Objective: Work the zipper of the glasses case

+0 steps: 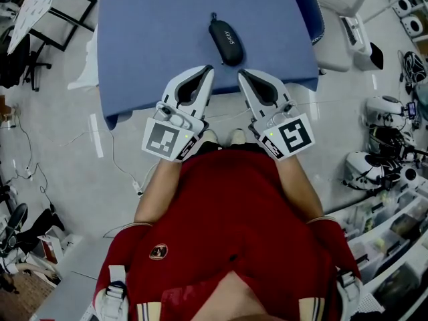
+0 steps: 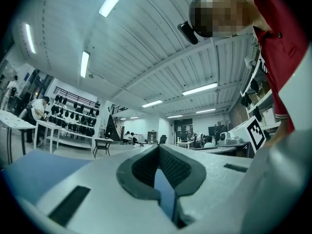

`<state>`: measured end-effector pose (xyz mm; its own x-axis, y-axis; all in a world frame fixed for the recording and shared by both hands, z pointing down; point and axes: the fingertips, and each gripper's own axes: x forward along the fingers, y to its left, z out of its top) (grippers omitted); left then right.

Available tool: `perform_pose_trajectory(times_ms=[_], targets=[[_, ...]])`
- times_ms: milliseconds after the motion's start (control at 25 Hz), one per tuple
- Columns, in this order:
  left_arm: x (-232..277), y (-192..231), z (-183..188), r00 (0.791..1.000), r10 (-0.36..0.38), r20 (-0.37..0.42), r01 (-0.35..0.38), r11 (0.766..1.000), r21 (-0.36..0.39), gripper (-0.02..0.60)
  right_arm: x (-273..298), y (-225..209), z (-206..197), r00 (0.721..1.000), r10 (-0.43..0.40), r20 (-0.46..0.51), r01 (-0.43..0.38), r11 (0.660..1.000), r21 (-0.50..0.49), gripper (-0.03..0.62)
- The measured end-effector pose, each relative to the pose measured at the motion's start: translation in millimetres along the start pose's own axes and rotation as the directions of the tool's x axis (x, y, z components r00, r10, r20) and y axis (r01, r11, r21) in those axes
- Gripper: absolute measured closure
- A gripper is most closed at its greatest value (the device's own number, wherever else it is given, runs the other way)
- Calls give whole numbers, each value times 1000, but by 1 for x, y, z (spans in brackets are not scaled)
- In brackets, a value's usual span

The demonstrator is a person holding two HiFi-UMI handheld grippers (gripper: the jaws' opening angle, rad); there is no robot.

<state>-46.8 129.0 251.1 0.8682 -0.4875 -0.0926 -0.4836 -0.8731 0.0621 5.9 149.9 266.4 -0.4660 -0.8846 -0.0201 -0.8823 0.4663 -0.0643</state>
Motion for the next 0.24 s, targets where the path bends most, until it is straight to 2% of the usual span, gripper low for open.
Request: perform_pose_trajectory(times_ms=[240], targets=[[-5, -6, 3, 1000, -10, 2, 11, 1000, -5, 574, -7, 6, 1, 1000, -6, -3, 6, 1000, -3, 597]])
